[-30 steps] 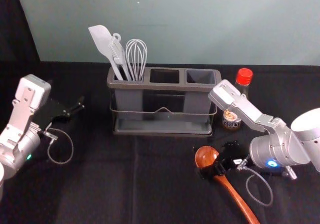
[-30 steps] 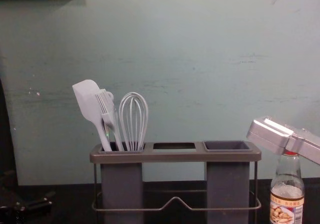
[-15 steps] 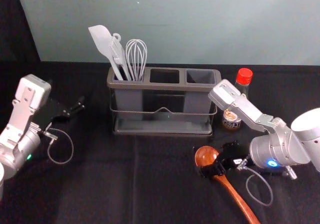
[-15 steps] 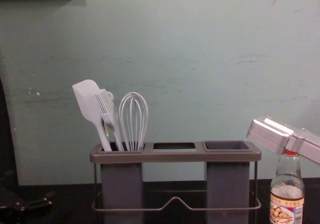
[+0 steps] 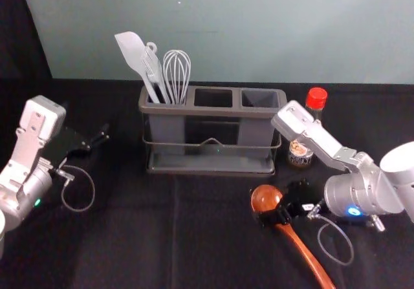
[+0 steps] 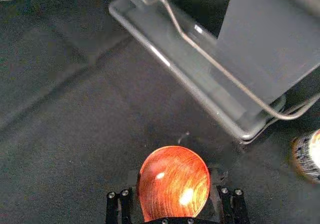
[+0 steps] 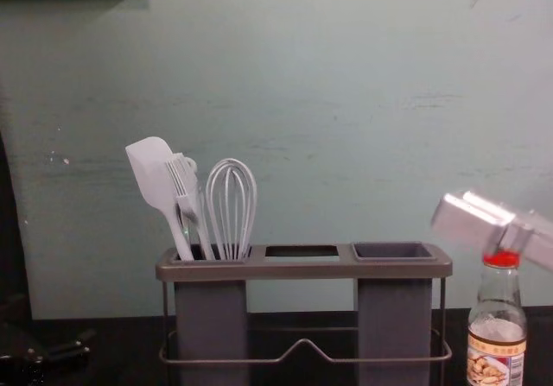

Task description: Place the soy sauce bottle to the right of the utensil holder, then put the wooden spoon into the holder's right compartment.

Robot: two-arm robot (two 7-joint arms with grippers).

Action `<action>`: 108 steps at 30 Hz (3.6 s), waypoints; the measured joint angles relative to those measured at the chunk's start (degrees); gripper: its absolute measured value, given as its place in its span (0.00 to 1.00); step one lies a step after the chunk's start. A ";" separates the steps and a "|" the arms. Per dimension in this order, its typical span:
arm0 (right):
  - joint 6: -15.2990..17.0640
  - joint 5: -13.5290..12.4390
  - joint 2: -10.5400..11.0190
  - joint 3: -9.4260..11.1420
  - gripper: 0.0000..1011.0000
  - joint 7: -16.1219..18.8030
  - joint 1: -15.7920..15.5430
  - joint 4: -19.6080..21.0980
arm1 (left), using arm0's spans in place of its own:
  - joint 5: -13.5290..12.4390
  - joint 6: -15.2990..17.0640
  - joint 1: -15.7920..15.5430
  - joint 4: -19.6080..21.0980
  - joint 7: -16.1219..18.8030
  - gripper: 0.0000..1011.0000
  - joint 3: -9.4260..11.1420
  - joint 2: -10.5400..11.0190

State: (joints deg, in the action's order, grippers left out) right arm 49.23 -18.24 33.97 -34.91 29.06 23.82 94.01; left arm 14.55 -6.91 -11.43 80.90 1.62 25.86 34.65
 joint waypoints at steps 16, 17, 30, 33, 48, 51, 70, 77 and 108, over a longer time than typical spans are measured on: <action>-10.43 -0.88 2.68 7.02 0.83 -2.01 -5.62 9.57 | 0.00 0.00 0.00 0.00 0.00 0.99 0.00 0.00; -11.22 -0.98 2.90 7.61 0.83 -2.35 -6.04 10.49 | 0.00 0.00 0.00 0.00 0.00 0.99 0.00 0.00; -15.59 -2.74 3.64 11.84 0.83 -4.21 -8.42 15.12 | 0.00 0.00 0.00 0.00 0.00 0.99 0.00 0.00; -16.34 -3.02 3.58 12.38 0.83 -4.61 -8.69 15.51 | 0.00 0.00 0.00 0.00 0.00 0.99 0.00 0.00; -22.75 -1.90 3.08 16.24 0.83 -8.11 -10.00 19.96 | 0.00 0.00 0.00 0.00 0.00 0.99 0.00 0.00; -23.63 -1.70 2.59 16.77 0.83 -8.52 -10.02 20.57 | 0.00 0.00 0.00 0.00 0.00 0.99 0.00 0.00; -26.95 -1.58 0.36 19.43 0.83 -9.34 -7.23 21.90 | 0.00 0.00 0.00 0.00 0.00 0.99 0.00 0.00; -27.46 -0.05 -1.43 18.81 0.83 -10.25 -4.64 20.50 | 0.00 0.00 0.00 0.00 0.00 0.99 0.00 0.00; -38.09 10.06 -15.57 12.18 0.83 -12.25 7.67 -2.72 | 0.00 0.00 0.00 0.00 0.00 0.99 0.00 0.00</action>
State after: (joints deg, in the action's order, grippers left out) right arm 11.14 -8.18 18.40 -22.73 16.81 31.49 91.29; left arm 14.55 -6.91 -11.43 80.90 1.62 25.86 34.64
